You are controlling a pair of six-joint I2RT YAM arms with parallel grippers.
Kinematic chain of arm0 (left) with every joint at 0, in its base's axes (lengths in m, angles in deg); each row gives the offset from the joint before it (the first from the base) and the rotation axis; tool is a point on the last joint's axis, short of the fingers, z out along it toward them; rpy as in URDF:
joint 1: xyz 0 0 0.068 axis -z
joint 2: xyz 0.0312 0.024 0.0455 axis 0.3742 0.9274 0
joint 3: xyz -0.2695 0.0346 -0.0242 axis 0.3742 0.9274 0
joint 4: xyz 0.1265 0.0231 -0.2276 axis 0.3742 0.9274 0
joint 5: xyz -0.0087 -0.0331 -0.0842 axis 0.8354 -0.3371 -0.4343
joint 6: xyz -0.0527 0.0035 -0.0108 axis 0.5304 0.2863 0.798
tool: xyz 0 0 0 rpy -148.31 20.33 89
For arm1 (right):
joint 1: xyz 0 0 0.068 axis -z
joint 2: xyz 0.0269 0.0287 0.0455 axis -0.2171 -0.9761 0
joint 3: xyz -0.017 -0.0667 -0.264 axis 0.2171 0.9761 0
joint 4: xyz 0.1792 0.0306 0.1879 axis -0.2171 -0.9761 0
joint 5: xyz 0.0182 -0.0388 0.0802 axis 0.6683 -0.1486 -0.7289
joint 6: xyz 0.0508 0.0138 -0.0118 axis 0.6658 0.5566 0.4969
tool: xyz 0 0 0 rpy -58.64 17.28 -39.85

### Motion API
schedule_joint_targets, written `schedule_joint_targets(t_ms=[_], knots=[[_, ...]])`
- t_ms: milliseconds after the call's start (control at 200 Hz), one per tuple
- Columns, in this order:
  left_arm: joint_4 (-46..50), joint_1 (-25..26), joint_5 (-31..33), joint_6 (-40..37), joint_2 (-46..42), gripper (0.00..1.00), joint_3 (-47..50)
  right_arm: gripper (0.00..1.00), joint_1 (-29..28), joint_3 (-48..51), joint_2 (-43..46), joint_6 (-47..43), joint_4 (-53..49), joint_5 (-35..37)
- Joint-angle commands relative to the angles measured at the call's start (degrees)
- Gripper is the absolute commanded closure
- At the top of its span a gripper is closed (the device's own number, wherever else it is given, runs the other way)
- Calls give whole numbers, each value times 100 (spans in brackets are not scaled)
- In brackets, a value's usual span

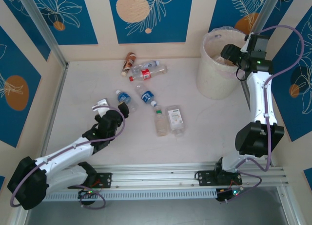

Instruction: Put the plastic bottles in the bin

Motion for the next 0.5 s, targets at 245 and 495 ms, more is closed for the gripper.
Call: schedule_joint_targets(t_ms=[245,495], knots=[[64,-219,-482,91,371,0,-149,0,-130,322,928,313,337,-340],[147,-389,-979,158,754,0,-371,1,-579,1492,2046,797,848,-514]])
